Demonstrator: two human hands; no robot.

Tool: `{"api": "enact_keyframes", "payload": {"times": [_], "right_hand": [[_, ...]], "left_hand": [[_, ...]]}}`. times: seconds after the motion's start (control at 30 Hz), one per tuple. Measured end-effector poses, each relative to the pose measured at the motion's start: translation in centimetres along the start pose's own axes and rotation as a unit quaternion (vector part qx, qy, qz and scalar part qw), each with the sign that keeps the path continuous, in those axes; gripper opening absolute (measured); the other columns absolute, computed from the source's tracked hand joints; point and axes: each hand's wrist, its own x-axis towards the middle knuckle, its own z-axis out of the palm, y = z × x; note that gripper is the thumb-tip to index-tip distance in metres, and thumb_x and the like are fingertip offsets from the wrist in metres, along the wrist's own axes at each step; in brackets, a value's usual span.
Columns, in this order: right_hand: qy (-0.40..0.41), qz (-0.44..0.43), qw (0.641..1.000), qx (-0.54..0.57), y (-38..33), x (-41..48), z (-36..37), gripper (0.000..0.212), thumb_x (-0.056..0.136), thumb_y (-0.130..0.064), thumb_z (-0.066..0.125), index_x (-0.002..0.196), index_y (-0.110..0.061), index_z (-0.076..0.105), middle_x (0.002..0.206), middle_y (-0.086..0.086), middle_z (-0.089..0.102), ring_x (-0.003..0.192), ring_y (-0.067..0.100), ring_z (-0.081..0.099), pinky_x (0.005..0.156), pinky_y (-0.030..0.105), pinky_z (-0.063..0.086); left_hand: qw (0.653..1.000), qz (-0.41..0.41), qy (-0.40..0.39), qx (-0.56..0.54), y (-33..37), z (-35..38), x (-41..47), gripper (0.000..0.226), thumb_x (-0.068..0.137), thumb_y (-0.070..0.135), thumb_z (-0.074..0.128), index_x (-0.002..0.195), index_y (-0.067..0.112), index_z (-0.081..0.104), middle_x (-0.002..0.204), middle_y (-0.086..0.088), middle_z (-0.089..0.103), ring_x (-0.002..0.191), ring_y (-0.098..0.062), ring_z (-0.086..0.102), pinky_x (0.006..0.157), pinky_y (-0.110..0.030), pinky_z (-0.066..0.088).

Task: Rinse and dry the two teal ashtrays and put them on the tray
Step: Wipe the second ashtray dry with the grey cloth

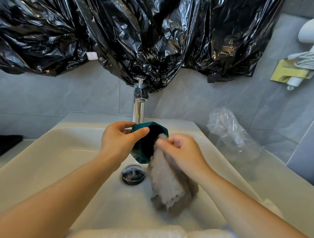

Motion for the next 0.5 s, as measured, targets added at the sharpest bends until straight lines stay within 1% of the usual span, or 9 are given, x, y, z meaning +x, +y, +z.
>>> {"api": "enact_keyframes", "payload": {"times": [0.03,0.07,0.1,0.17,0.23,0.3,0.37,0.43,0.5], "right_hand": [[-0.038,-0.004,0.999,-0.036,0.14,-0.30,0.58,0.032,0.086,-0.038,0.069,0.062,-0.020,0.059,0.051,-0.006,0.049,0.049,0.005,0.044,0.054,0.025,0.037],[-0.057,-0.003,0.996,-0.068,0.15,-0.55,1.00,0.029,0.085,-0.040,0.069,0.066,-0.020,0.062,0.054,-0.004,0.054,0.051,0.008,0.049,0.056,0.030,0.040],[-0.056,-0.003,0.994,-0.089,0.19,-0.58,1.15,0.026,0.085,-0.042,0.069,0.071,-0.020,0.064,0.059,-0.001,0.059,0.056,0.012,0.054,0.058,0.034,0.044],[-0.025,0.009,0.997,-0.078,0.17,-0.42,0.85,0.022,0.086,-0.042,0.068,0.083,-0.020,0.068,0.071,0.002,0.066,0.067,0.016,0.061,0.064,0.036,0.049],[0.001,0.021,0.997,-0.079,0.23,-0.33,0.36,0.023,0.087,-0.042,0.067,0.099,-0.022,0.067,0.080,-0.004,0.064,0.074,0.010,0.059,0.064,0.027,0.047],[0.016,0.005,0.996,-0.086,0.28,-0.34,0.25,0.025,0.088,-0.039,0.067,0.109,-0.025,0.065,0.081,-0.011,0.059,0.073,0.006,0.055,0.061,0.018,0.042],[0.018,-0.021,0.996,-0.083,0.19,-0.40,0.38,0.023,0.090,-0.033,0.066,0.112,-0.027,0.067,0.081,-0.014,0.059,0.071,0.003,0.055,0.060,0.011,0.039],[0.016,-0.045,0.994,-0.100,0.02,-0.46,0.52,0.020,0.092,-0.029,0.064,0.110,-0.025,0.070,0.089,-0.015,0.061,0.076,0.001,0.054,0.064,0.009,0.038],[0.016,-0.064,0.990,-0.122,-0.09,-0.41,0.66,0.019,0.093,-0.026,0.063,0.109,-0.023,0.072,0.096,-0.013,0.062,0.082,0.001,0.054,0.070,0.009,0.039]], "left_hand": [[1.000,0.004,0.002,-0.002,-0.03,0.06,-0.09,0.051,0.070,0.029,0.083,0.115,0.012,0.066,0.101,-0.007,0.072,0.088,-0.021,0.069,0.077,-0.033,0.059],[1.000,0.010,0.003,-0.001,-0.02,0.10,-0.18,0.049,0.070,0.028,0.083,0.114,0.013,0.066,0.099,-0.006,0.072,0.086,-0.019,0.069,0.075,-0.030,0.058],[1.000,0.014,0.005,0.000,-0.03,0.12,-0.23,0.048,0.071,0.027,0.083,0.113,0.013,0.066,0.098,-0.005,0.071,0.085,-0.017,0.069,0.073,-0.028,0.057],[1.000,0.012,0.014,-0.008,0.02,0.04,-0.15,0.048,0.072,0.027,0.083,0.114,0.012,0.066,0.099,-0.006,0.072,0.086,-0.018,0.069,0.071,-0.026,0.057],[0.999,0.003,0.021,-0.023,0.06,-0.10,0.06,0.047,0.073,0.027,0.082,0.115,0.011,0.066,0.100,-0.009,0.072,0.088,-0.022,0.070,0.071,-0.027,0.058],[0.999,-0.012,0.019,-0.042,-0.03,-0.16,0.33,0.047,0.072,0.027,0.082,0.114,0.011,0.066,0.099,-0.010,0.073,0.089,-0.025,0.070,0.076,-0.036,0.060],[0.998,-0.028,0.009,-0.056,-0.16,-0.10,0.47,0.050,0.070,0.028,0.083,0.115,0.011,0.065,0.099,-0.010,0.073,0.091,-0.027,0.071,0.081,-0.044,0.059],[0.997,-0.040,0.000,-0.067,-0.24,0.05,0.46,0.052,0.070,0.026,0.083,0.116,0.010,0.064,0.100,-0.011,0.072,0.090,-0.026,0.071,0.083,-0.045,0.059],[0.996,-0.044,-0.008,-0.073,-0.19,0.18,0.37,0.052,0.070,0.022,0.083,0.116,0.009,0.063,0.100,-0.011,0.072,0.089,-0.025,0.071,0.083,-0.042,0.059]]}}
